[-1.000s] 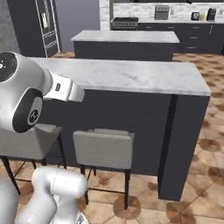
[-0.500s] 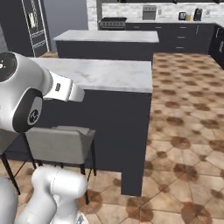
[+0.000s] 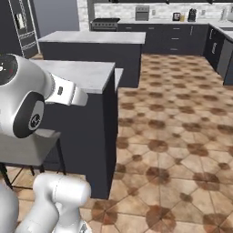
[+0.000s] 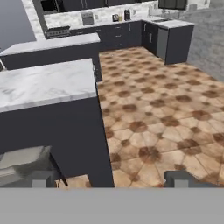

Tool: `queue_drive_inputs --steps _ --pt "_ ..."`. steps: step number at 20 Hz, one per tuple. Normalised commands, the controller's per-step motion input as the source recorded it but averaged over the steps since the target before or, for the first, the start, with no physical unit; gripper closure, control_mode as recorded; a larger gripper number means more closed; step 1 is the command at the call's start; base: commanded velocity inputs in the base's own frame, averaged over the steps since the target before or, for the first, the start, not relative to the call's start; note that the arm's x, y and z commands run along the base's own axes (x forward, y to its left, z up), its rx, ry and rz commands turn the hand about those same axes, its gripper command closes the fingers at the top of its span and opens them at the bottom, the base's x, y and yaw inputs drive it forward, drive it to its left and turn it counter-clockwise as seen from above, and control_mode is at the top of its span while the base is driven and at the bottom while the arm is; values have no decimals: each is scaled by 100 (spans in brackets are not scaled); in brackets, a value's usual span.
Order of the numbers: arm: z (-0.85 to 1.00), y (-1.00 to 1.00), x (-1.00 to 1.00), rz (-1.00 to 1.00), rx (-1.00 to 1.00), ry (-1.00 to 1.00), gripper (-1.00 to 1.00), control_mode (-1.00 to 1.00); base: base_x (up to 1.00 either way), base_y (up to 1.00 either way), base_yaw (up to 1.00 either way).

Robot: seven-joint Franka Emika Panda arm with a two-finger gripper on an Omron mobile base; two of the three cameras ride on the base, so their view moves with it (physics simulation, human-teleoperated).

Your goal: There is a tray on the dining counter. Grab the cup, mug, and pitcher and place them on the tray. The pitcher may be placed next to the tray if it cannot fit the tray.

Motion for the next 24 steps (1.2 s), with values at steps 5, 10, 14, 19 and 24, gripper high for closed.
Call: queue_drive_inputs --steps 5,10,14,19,24 --pt "0 0 0 0 0 0 -100 100 38 -100 0" --pt "0 0 0 0 0 0 -100 100 53 -100 0" --pt "0 0 0 0 0 0 -100 100 73 -100 0" --pt "0 0 0 0 0 0 -100 100 98 -100 1" --pt "0 0 0 0 0 0 -100 100 100 -85 13"
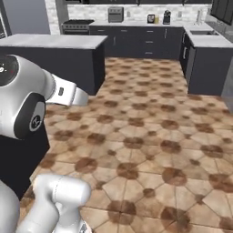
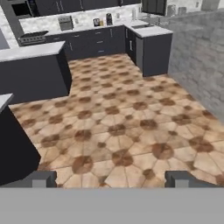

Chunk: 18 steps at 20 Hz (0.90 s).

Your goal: There is a tray on the dining counter. Grab the cup, mug, and pitcher and place them on the tray. The pitcher may be placed next to the tray if it cannot fit the tray.

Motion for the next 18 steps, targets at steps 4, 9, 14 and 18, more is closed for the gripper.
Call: queue_drive_inputs --steps 4,9,14,18 --pt "0 0 0 0 0 0 -100 100 100 -57 18" --pt "0 0 0 0 0 0 -100 100 100 -41 21" --pt "0 0 0 0 0 0 -100 100 100 -65 15" --pt "0 0 0 0 0 0 -100 100 100 -73 9"
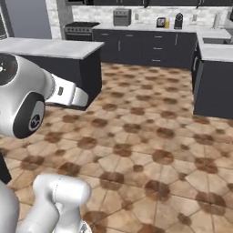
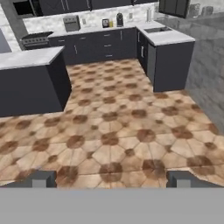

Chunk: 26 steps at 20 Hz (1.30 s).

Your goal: There is a tray on the dining counter. Grab the cup, mug, and pitcher and place them on the tray. The pitcher may be placed next to the tray if it cannot fit the tray.

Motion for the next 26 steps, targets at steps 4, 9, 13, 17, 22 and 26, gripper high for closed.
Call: queue_drive_inputs --steps 4,9,13,17,22,26 --pt "0 0 0 0 0 0 -100 100 100 -53 10" --pt "0 0 0 0 0 0 -100 100 100 -6 7" --pt "0 0 0 0 0 0 -100 100 100 12 0" --pt "0 0 0 0 0 0 -100 100 100 1 0" --pt "0 0 0 0 0 0 -100 100 100 13 0" --pt "0 0 0 0 0 0 -100 100 100 25 -3"
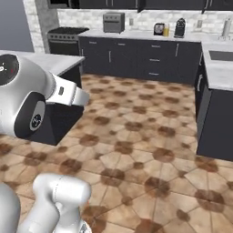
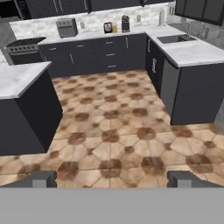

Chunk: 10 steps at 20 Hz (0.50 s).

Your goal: There is a tray on the dining counter. Grab the cup, mug, and pitcher and place them on the tray. The pitcher may be placed next to the tray if it cannot fit the tray.

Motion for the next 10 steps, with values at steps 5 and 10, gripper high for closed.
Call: queue_drive_inputs --steps 5,10 --pt "0 0 0 0 0 0 -100 100 100 32 -9" --pt "0 0 0 0 0 0 -100 100 100 34 -11"
